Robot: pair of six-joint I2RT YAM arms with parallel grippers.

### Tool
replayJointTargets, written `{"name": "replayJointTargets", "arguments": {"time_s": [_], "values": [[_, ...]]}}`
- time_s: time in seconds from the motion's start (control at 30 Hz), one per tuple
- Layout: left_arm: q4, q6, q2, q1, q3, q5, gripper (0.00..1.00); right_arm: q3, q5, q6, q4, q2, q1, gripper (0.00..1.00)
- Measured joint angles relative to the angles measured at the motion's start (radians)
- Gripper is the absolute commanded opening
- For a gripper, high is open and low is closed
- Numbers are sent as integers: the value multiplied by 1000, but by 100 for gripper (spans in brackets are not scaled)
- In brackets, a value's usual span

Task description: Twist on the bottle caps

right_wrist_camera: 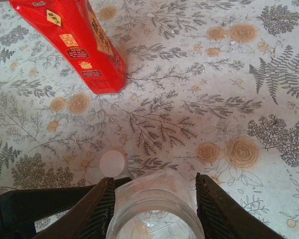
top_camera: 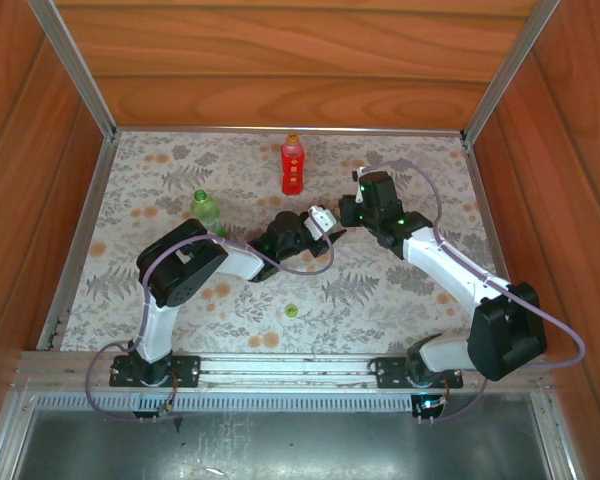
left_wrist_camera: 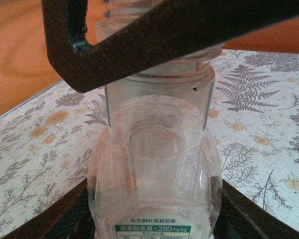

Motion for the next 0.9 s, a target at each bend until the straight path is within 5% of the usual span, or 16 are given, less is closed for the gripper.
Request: {"name": "replayJointTargets", "arguments": {"time_s": [0.3, 0.63, 0.9], "values": [[70, -50, -10, 11, -43, 45, 51, -9, -7, -15, 3, -30, -2, 75], [171, -101, -122, 67, -302, 114, 51, -146, -183, -147, 65, -316, 35, 83], [250, -165, -289, 113, -516, 193, 51, -159, -209, -267, 64, -283, 207, 82]]}}
